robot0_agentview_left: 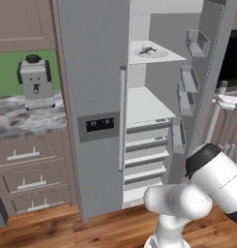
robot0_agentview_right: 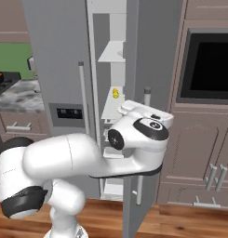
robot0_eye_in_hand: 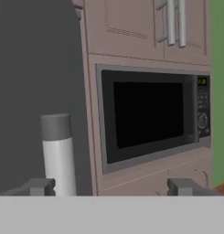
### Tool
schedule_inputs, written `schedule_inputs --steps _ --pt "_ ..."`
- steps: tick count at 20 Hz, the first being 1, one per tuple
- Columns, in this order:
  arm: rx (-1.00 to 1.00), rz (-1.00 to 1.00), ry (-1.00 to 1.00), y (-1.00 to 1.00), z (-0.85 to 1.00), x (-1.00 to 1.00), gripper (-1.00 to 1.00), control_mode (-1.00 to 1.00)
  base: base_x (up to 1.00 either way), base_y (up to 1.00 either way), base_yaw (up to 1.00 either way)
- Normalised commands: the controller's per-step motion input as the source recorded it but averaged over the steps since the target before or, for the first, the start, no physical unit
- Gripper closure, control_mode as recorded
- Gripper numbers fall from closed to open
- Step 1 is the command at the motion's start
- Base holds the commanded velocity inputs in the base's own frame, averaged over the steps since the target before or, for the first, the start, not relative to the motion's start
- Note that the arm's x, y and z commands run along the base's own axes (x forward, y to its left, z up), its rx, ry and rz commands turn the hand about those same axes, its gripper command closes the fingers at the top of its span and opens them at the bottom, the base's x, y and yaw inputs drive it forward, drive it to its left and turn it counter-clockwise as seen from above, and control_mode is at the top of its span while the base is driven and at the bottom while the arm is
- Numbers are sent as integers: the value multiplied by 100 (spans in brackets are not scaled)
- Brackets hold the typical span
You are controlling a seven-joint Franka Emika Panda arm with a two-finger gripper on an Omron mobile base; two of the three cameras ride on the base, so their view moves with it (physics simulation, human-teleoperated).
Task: Retrieve the fish from the fridge and place it on the saucepan with marinade on the stove.
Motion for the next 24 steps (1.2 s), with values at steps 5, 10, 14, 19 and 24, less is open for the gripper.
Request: schedule_inputs --steps 5,10,14,19,24 --pt "0 0 4 16 26 -80 -100 -100 0 0 0" --pt "0 0 17 65 68 -42 -100 -100 0 0 0" --pt "-1 0 25 74 87 -11 -100 -100 0 0 0" --pt "-1 0 26 69 76 -20 -100 -100 0 0 0" --pt "0 -5 16 54 56 -23 -100 -100 0 0 0"
